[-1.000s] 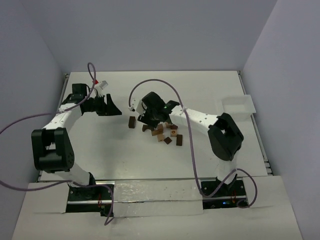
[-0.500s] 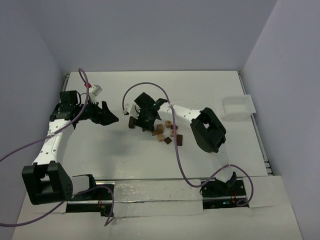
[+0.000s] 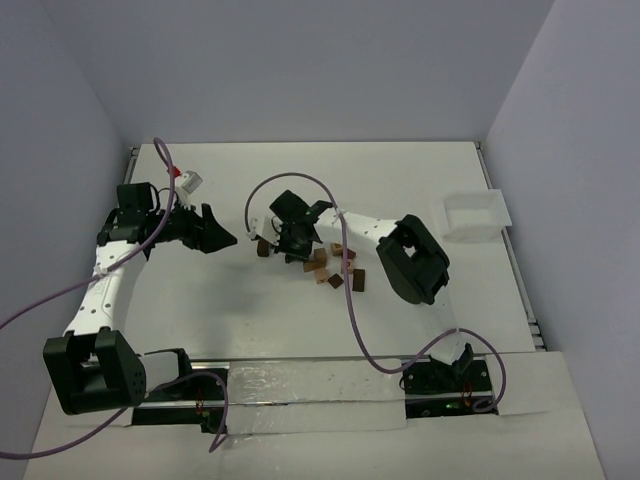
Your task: Build the wood block tower
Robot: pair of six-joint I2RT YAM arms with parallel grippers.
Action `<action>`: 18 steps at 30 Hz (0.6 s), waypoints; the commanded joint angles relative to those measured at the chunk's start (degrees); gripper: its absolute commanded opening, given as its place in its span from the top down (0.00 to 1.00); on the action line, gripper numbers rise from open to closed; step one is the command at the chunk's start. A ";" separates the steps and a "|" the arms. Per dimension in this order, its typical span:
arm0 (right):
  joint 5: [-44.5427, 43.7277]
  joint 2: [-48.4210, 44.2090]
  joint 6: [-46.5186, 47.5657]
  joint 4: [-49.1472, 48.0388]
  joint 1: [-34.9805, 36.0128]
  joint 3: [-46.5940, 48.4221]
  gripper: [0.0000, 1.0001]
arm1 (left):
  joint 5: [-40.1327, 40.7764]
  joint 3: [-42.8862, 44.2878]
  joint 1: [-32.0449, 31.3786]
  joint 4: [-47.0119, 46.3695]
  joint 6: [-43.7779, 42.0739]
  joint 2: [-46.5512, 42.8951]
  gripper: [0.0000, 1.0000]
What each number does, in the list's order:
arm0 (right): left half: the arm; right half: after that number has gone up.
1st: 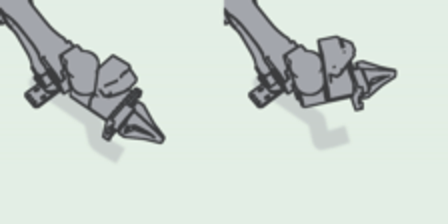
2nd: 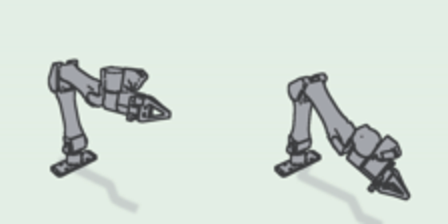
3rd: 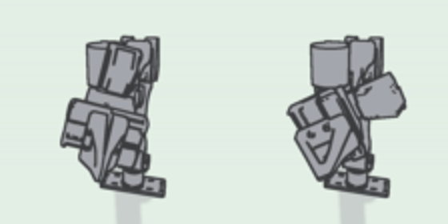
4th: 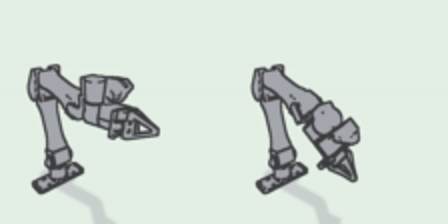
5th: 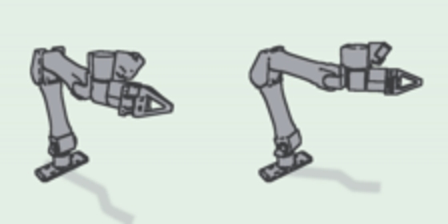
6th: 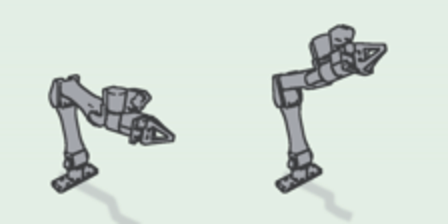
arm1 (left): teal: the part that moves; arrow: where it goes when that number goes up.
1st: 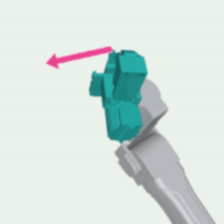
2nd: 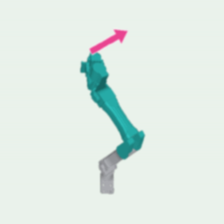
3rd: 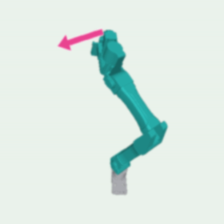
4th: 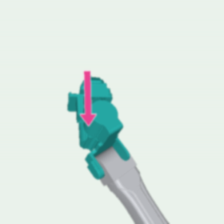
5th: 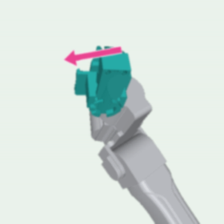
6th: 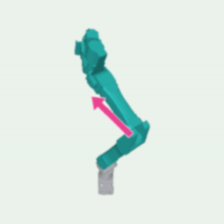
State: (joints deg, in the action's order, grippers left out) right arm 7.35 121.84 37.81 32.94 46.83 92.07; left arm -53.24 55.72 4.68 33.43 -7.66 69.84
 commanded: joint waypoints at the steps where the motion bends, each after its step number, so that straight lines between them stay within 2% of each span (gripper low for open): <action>1: -0.11 -5.91 3.37 -0.50 -0.16 -2.56 1.00 | -7.76 0.94 3.71 0.93 -1.14 -0.84 0.08; 3: 0.28 -11.80 6.48 -0.69 0.10 -3.64 1.00 | -13.87 1.93 6.29 2.34 -2.18 -1.72 0.06; 5: -1.24 -16.27 9.50 -1.75 0.39 -4.49 1.00 | -16.58 3.06 7.47 3.44 -3.28 -2.25 0.04; 8: -2.55 -25.68 17.38 -9.66 0.37 -9.39 1.00 | -18.65 6.34 9.28 7.10 -6.99 -3.38 0.01; 11: 1.97 -39.49 27.49 -25.89 0.52 -21.60 1.00 | -22.04 8.19 9.46 9.24 -10.28 -5.54 0.01; 15: 7.84 -49.42 35.48 -39.58 2.92 -33.33 1.00 | -23.57 9.92 9.39 13.26 -15.70 -7.79 0.01; 16: 9.39 -51.26 37.03 -43.57 3.78 -36.46 1.00 | -23.88 11.16 9.35 16.81 -19.91 -8.00 0.01; 18: 14.66 -55.11 42.63 -56.60 5.59 -46.47 1.00 | -24.45 15.19 8.96 27.51 -33.73 -8.15 0.01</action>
State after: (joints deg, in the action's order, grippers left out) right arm 12.37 69.38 67.56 -0.68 49.32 59.16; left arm -72.53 64.07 13.87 46.03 -20.54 62.88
